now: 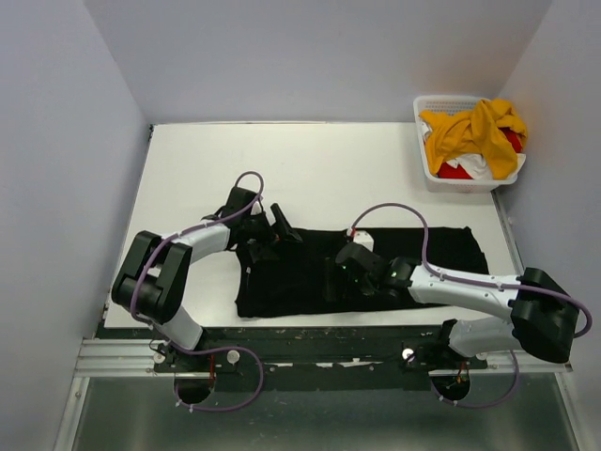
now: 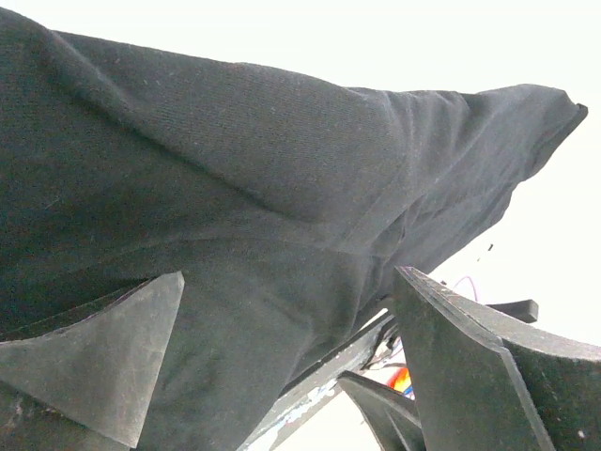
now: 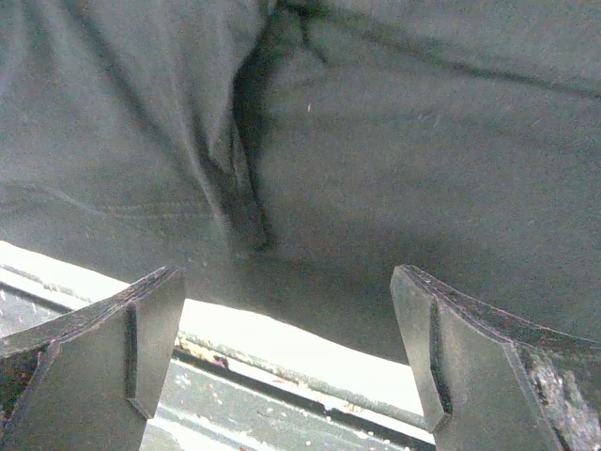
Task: Fold and stack the t-shirts
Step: Rotate the tshirt 90 degrees
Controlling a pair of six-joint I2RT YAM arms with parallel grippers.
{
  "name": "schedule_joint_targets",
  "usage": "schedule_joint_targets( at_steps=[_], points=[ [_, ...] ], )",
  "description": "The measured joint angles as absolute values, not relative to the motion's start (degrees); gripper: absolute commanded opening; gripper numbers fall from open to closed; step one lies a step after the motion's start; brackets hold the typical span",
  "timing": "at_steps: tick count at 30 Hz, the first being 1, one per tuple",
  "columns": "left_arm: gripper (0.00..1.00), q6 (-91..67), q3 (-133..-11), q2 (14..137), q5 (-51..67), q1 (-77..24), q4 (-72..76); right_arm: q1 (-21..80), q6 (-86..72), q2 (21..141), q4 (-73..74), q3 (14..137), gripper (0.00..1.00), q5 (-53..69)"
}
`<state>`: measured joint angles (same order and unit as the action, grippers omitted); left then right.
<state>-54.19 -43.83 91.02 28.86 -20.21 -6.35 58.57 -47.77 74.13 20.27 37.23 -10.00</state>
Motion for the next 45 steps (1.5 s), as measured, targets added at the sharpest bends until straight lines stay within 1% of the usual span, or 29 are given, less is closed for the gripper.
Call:
schedule_joint_targets(
  at_steps=[4, 8, 10, 14, 17, 22, 24, 27, 28, 32, 38, 41, 45],
  points=[
    [0.99, -53.6, -48.9, 94.5, 27.8, -19.9, -10.0, 58.3, -46.9, 74.1, 22.5, 41.3, 1.00, -16.5],
    [0.98, -52.1, -57.6, 100.1, 25.2, -18.8, -14.5, 54.7, -44.3, 74.5, 22.0, 44.1, 1.00, -19.5],
    [0.99, -51.1, -64.4, 104.7, 23.7, -18.2, -17.6, 50.2, -42.9, 74.8, 21.0, 44.4, 1.00, -19.3],
    [0.99, -50.0, -74.9, 111.7, 23.1, -17.7, -22.2, 37.3, -40.3, 76.1, 18.9, 44.3, 1.00, -18.3],
    [0.99, -49.2, -83.2, 116.7, 23.0, -17.6, -26.1, 29.5, -39.4, 76.7, 17.3, 43.8, 1.00, -17.9],
    [0.99, -49.1, -98.7, 126.0, 23.6, -17.6, -30.8, 20.6, -40.1, 78.8, 13.4, 40.1, 1.00, -16.5],
    [0.99, -49.4, -103.1, 128.9, 24.5, -17.6, -31.9, 18.2, -40.9, 80.1, 12.6, 37.4, 0.97, -15.2],
    [0.99, -49.9, -106.2, 130.9, 25.5, -17.6, -33.0, 17.9, -40.6, 79.6, 9.7, 36.2, 0.98, -12.6],
    [0.99, -50.1, -106.8, 131.2, 26.0, -17.6, -33.4, 17.8, -40.4, 78.8, 8.4, 35.2, 1.00, -11.2],
    [0.99, -50.4, -111.5, 133.8, 27.1, -17.6, -35.2, 19.6, -40.1, 74.0, 5.2, 30.9, 1.00, -3.8],
    [0.99, -51.7, -119.8, 138.5, 29.2, -17.6, -36.4, 33.6, -42.3, 67.7, 10.7, 28.1, 1.00, 6.2],
    [0.99, -52.4, -123.5, 140.7, 30.8, -17.6, -36.3, 38.0, -42.4, 67.0, 15.5, 29.1, 1.00, 6.8],
    [0.99, -51.6, -125.3, 140.8, 32.2, -17.6, -36.5, 38.5, -39.5, 65.7, 23.4, 34.6, 1.00, 0.6]
  ],
)
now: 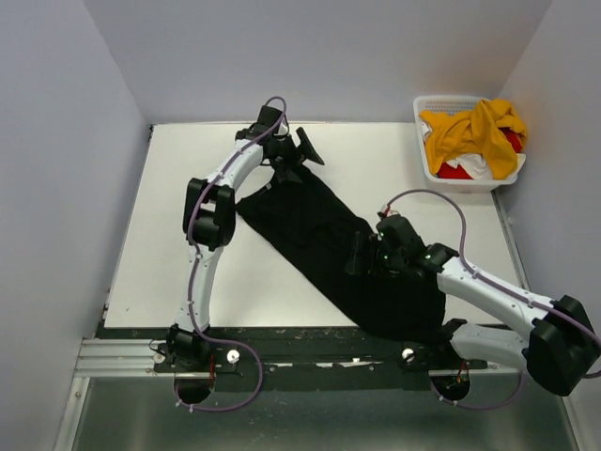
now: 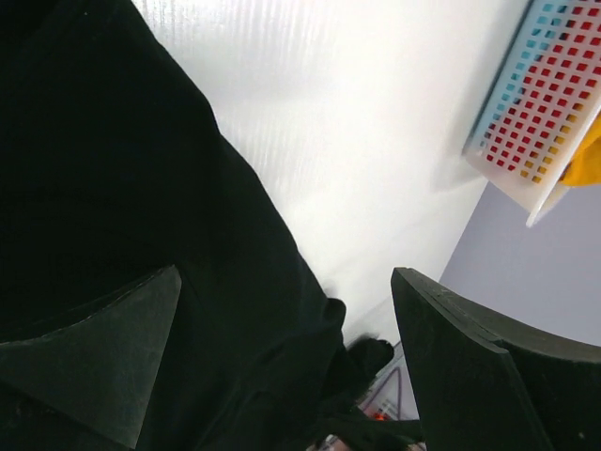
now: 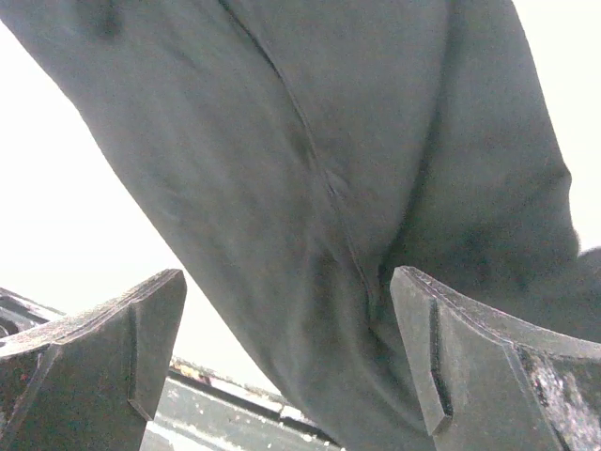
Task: Fold and stack the t-shirts
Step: Rotate the tshirt 90 degrees
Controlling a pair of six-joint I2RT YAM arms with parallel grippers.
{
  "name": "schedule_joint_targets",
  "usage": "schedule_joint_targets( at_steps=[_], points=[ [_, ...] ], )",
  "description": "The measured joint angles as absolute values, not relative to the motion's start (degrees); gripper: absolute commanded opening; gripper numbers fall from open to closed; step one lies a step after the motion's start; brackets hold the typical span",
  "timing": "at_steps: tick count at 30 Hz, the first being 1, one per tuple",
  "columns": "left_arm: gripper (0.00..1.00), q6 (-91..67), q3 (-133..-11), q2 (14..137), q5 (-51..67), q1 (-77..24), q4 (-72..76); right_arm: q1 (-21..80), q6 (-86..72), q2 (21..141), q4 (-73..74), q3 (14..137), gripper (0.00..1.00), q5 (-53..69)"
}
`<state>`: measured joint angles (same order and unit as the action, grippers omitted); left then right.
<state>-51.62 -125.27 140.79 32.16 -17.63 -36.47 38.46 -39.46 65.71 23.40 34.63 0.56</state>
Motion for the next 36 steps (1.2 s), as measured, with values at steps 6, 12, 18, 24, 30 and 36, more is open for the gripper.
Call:
schedule_joint_targets(
  at_steps=[6, 12, 18, 24, 30, 36],
  points=[
    [0.99, -46.8, -107.7, 120.0, 26.4, -17.6, -35.4, 38.4, -24.7, 65.9, 17.7, 43.9, 1.00, 2.3],
    [0.99, -45.5, -72.8, 72.3, 10.3, -17.6, -27.8, 38.7, 5.2, 85.2, 14.3, 58.7, 1.00, 8.8],
    [0.99, -52.0, -35.4, 46.5, -1.1, -17.3, -26.3, 39.0, 24.4, 112.3, 19.1, 84.3, 1.00, 14.1],
    [0.99, -55.0, -26.6, 35.2, -1.7, -17.5, -33.7, 39.1, 21.8, 125.6, 16.9, 93.3, 1.00, 15.5],
    [0.99, -55.6, -26.5, 32.8, -2.1, -17.5, -34.0, 39.0, 16.5, 129.8, 14.4, 97.3, 1.00, 13.0],
    [0.98, -55.6, -26.5, 34.3, -2.1, -17.5, -33.0, 39.2, 8.1, 138.0, 13.3, 109.8, 1.00, 4.3]
  ],
)
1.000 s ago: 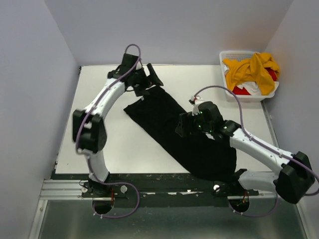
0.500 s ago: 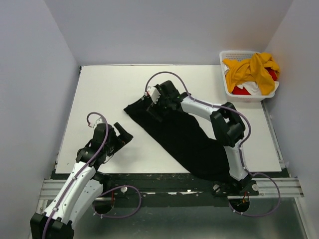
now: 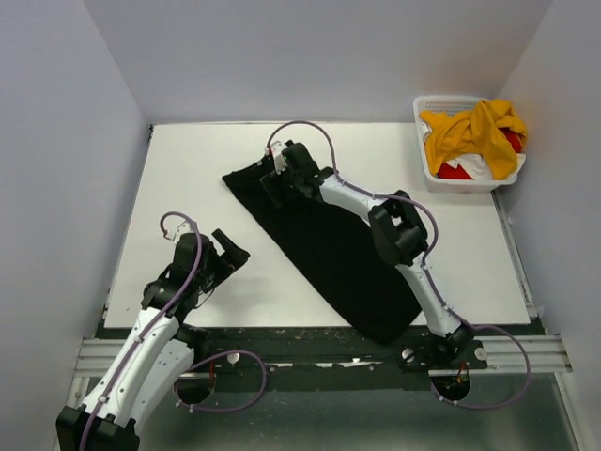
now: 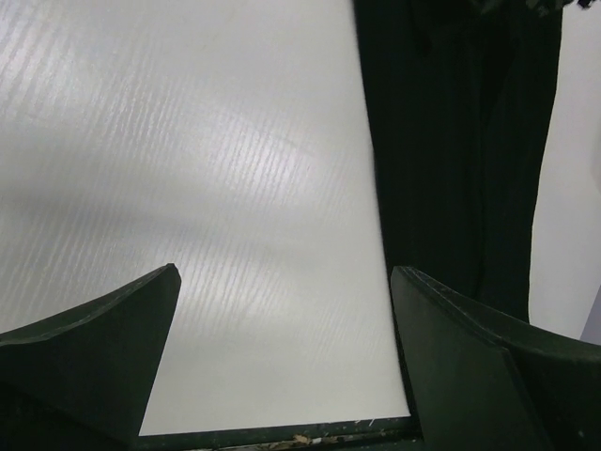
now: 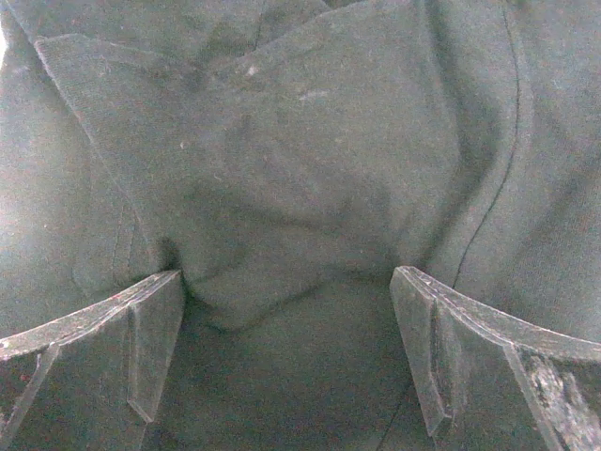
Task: Fold and stack the t-shirts
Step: Rotate the tshirt 90 degrees, then grab the bottom of the folded rectangular tshirt with both arms
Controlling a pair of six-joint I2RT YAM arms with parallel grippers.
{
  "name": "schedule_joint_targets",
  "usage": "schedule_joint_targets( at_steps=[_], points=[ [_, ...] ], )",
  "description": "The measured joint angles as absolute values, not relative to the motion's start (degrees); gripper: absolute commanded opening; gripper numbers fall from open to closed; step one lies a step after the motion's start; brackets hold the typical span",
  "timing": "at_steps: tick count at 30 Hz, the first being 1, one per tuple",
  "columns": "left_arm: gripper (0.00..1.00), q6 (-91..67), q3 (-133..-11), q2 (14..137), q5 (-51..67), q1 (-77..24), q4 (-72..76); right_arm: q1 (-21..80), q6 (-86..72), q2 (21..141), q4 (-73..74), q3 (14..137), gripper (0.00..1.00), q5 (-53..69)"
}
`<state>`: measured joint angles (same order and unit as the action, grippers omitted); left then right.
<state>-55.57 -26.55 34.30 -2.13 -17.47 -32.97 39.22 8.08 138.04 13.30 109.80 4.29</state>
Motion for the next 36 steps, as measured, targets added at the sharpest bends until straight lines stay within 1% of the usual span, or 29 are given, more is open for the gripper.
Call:
schedule_joint_targets(
  at_steps=[6, 9, 14, 18, 24, 30, 32, 33, 34, 36],
  points=[
    [0.98, -54.9, -26.9, 41.5, -2.1, -17.5, -29.9, 36.2, -9.2, 153.8, 17.6, 136.4, 1.00, -3.3],
    [0.99, -54.4, -27.7, 45.6, -2.0, -17.5, -28.9, 32.2, -19.7, 156.2, 18.0, 140.9, 1.00, -4.4],
    [0.99, -53.0, -28.6, 51.4, 1.6, -17.5, -24.7, 23.8, -32.8, 155.7, 17.7, 140.2, 1.00, -7.6],
    [0.98, -51.4, -29.9, 56.2, 6.7, -17.7, -21.1, 19.3, -38.4, 154.6, 18.3, 138.8, 1.00, -9.1],
    [0.98, -49.4, -30.7, 61.7, 13.8, -20.1, -16.5, 17.8, -35.9, 153.8, 18.1, 137.9, 1.00, -6.5],
    [0.99, -48.7, -31.3, 63.8, 17.3, -28.0, -15.1, 19.0, -30.1, 151.2, 22.1, 137.1, 1.00, -3.7],
    [0.98, -48.7, -31.4, 63.8, 17.4, -30.8, -15.1, 19.5, -27.6, 148.4, 23.9, 135.7, 1.00, -3.0],
    [0.99, -48.9, -31.4, 63.8, 17.4, -31.8, -15.1, 19.8, -26.0, 145.2, 24.3, 132.6, 1.00, -2.8],
    [0.98, -49.0, -31.4, 63.8, 17.4, -32.6, -15.2, 20.1, -24.8, 141.4, 24.9, 129.1, 1.00, -2.9],
    [0.99, -49.7, -31.1, 63.8, 17.0, -34.5, -15.1, 21.0, -23.0, 131.1, 24.1, 118.1, 1.00, -3.7]
  ],
)
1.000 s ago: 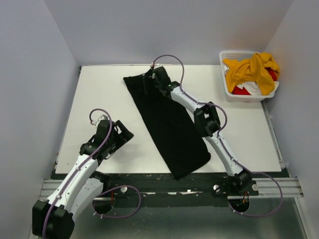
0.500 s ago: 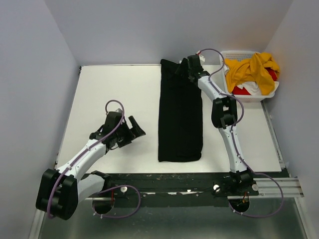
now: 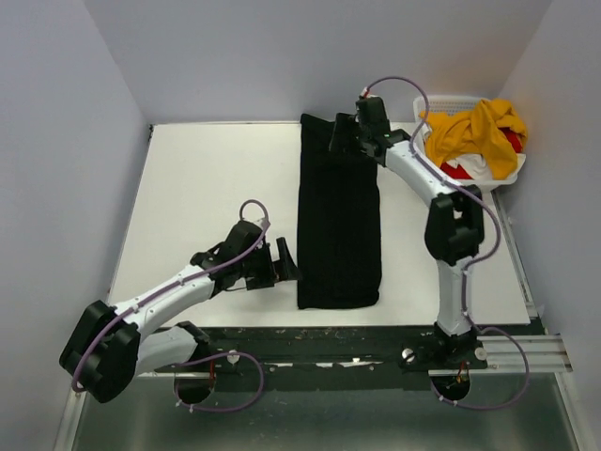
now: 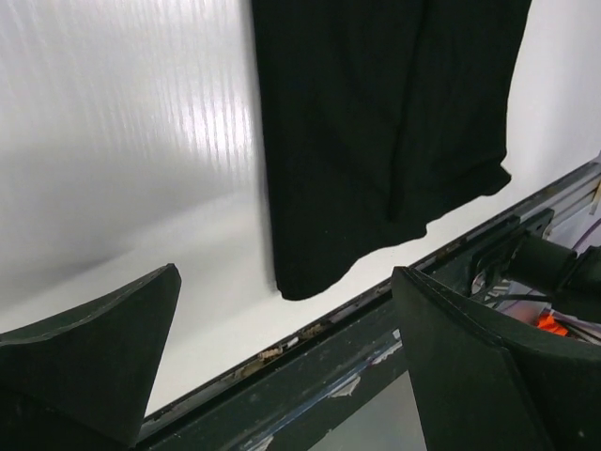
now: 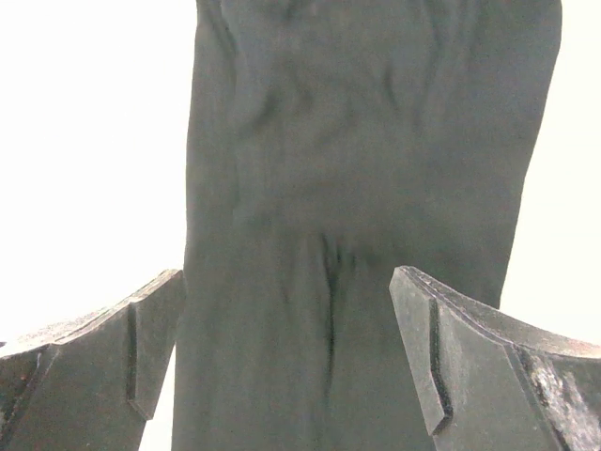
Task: Fold and stack the t-shirts
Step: Grab the bottom of the folded rectangular tshirt with both arms
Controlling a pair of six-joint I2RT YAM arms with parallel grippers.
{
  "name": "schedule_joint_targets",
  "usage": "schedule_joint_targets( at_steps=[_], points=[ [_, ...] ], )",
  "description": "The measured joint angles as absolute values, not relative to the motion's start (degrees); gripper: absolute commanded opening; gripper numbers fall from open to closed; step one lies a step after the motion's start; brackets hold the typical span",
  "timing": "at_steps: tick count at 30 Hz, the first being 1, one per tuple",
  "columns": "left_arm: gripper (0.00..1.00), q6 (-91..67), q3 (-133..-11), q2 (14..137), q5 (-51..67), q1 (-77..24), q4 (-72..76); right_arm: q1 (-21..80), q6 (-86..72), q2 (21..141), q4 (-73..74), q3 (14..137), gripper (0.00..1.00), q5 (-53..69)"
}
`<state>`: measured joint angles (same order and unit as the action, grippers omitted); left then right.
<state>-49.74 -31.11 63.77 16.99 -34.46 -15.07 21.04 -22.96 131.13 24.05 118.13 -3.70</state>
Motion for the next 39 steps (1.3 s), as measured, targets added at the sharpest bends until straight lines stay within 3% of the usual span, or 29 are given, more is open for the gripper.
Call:
schedule_joint_targets(
  at_steps=[6, 11, 17, 25, 31, 34, 39],
  points=[
    [0.97, -52.6, -29.0, 64.3, 15.4, -40.0, -14.7, 26.5, -25.2, 91.9, 19.7, 73.8, 1.00, -6.4],
    [0.85, -55.7, -28.8, 68.9, 13.7, -45.6, -12.3, 32.6, -29.8, 77.9, 22.9, 53.6, 0.99, -7.1],
    [0.70, -59.8, -29.5, 72.9, 12.6, -51.6, -8.3, 40.2, -34.9, 69.7, 32.1, 42.7, 0.94, -6.5],
    [0.49, -63.9, -32.2, 77.5, 9.5, -54.2, -8.1, 40.5, -42.6, 62.4, 35.9, 34.4, 0.89, -6.8],
    [0.19, -65.5, -33.3, 79.9, 7.5, -54.8, -8.7, 40.5, -46.2, 61.8, 34.2, 31.1, 0.54, -4.6],
    [0.00, -66.3, -33.2, 80.7, 6.9, -54.9, -8.7, 40.5, -47.6, 60.9, 34.1, 29.5, 0.31, -4.4],
    [0.00, -67.1, -33.3, 81.1, 6.6, -54.9, -8.3, 40.5, -50.4, 57.6, 33.7, 26.3, 0.06, -4.4]
  ],
)
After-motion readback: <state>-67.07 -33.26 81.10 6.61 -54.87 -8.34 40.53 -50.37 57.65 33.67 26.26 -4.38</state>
